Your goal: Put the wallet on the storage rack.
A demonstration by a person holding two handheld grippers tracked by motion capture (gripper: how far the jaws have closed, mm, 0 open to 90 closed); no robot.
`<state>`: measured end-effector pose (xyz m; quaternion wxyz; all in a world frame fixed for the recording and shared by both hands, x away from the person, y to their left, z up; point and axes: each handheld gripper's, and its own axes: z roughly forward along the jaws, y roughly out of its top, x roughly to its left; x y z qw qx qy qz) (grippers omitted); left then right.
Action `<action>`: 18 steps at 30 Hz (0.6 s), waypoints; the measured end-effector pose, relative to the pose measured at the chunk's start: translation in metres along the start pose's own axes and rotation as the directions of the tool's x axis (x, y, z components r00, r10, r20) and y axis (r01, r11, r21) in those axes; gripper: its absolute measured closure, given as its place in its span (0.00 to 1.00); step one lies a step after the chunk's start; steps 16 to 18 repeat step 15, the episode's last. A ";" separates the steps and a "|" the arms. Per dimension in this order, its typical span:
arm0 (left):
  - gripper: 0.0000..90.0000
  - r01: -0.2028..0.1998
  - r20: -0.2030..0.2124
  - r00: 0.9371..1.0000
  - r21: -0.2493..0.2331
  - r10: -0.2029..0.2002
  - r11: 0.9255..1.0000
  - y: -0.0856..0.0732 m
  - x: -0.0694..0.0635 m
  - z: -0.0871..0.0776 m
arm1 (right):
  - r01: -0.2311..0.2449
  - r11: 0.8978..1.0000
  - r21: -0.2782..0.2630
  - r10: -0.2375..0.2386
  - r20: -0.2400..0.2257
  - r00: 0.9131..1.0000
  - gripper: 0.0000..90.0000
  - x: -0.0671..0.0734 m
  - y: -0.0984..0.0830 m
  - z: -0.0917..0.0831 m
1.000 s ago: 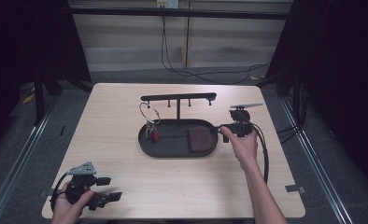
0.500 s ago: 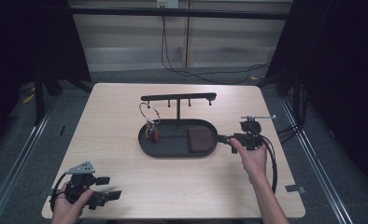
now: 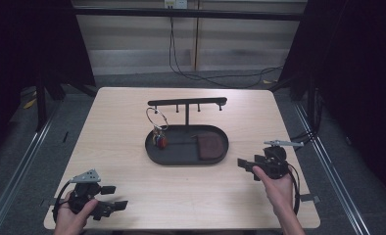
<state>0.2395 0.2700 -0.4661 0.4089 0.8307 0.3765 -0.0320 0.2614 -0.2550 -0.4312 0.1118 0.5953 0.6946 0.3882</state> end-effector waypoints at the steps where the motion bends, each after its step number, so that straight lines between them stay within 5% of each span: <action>1: 0.20 0.002 0.007 1.000 -0.001 -0.002 1.000 0.000 0.001 0.000 | 0.006 1.000 -0.003 -0.006 0.006 1.000 0.26 0.001 -0.003 -0.002; 7: 0.20 -0.008 0.012 1.000 -0.014 0.008 1.000 0.000 0.000 -0.002 | 0.047 0.999 0.010 -0.047 0.020 0.999 0.26 0.005 -0.024 -0.013; 18: 0.20 -0.002 0.003 1.000 -0.015 0.002 1.000 0.000 0.000 -0.002 | 0.025 0.999 -0.040 -0.024 0.037 0.999 0.26 -0.006 -0.045 -0.028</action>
